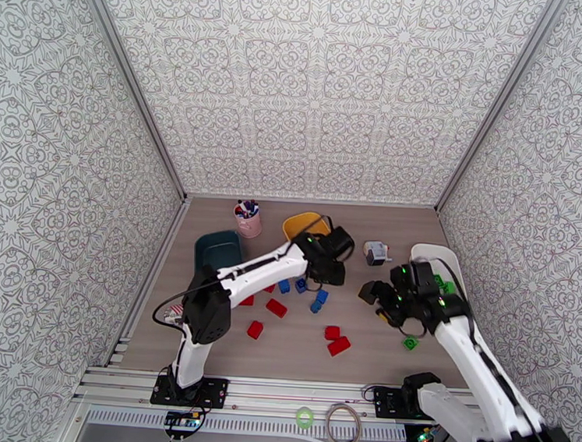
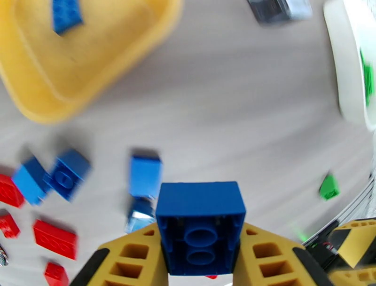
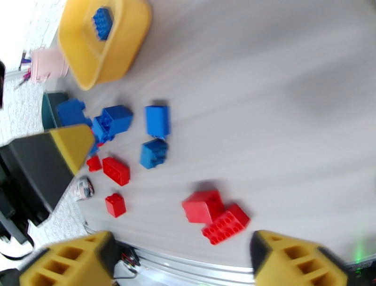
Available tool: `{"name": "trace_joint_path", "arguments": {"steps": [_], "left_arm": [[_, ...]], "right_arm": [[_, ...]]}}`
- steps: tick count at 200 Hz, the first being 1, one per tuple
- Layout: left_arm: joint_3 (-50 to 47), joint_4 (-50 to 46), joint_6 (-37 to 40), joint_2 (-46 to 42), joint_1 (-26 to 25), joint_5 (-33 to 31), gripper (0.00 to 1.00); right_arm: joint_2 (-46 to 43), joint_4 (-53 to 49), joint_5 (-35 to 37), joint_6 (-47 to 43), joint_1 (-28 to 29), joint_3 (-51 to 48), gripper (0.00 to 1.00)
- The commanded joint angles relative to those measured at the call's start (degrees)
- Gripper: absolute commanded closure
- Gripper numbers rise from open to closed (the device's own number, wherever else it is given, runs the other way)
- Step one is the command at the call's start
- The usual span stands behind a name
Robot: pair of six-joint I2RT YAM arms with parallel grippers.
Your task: Sort the legos into containers by color
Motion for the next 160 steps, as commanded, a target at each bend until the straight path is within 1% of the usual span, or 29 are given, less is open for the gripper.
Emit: {"name": "trace_joint_path", "arguments": {"steps": [1,41,54,65,79,83,106,112,121,141,154,160], "left_arm": [[2.47,-0.34,2.40,-0.91,4.48,2.13,0.67],[9.41,-3.09,5.29,3.31,11.47,3.04,0.66],[12.67,-4.38,6.27,5.91,13.03,3.63,0.64],[18.32,-6.05,7.17,8.46,14.09,3.87,0.61],[23.88,-8.45,8.10,11.13,15.18,4.08,0.54],[25.37,-9.03,8.24,13.05,15.43,4.20,0.52],[31.68,-11.62,9.03,16.10,16.46,4.19,0.33],[32.27,-11.93,9.21,16.20,16.65,4.07,0.29],[32.33,-12.09,9.41,15.87,16.73,3.79,0.26],[30.83,-12.84,9.76,13.91,16.74,2.43,0.26],[27.41,-12.41,9.77,11.76,16.48,0.91,0.26],[25.25,-12.05,9.70,9.16,16.30,0.01,0.26]], "right_arm": [[5.10,4.39,-2.99,-0.51,1.64,4.38,0.34],[13.25,5.07,-0.79,0.10,5.55,11.07,0.35],[15.95,5.07,-0.32,0.10,7.18,13.41,0.36],[18.15,4.69,0.12,-0.21,8.20,15.35,0.37],[20.27,4.08,0.69,-0.66,8.98,17.29,0.37],[20.76,3.91,0.80,-0.77,9.06,17.76,0.37],[22.94,2.54,1.43,-1.72,9.12,19.75,0.37],[23.32,2.12,1.61,-2.06,9.18,20.19,0.36],[23.93,1.49,1.95,-2.62,9.17,20.64,0.36],[24.86,0.35,2.83,-3.88,9.18,20.87,0.35],[25.30,0.07,3.20,-4.35,9.17,20.55,0.36],[25.47,0.00,3.15,-4.54,9.16,20.24,0.36]]}}
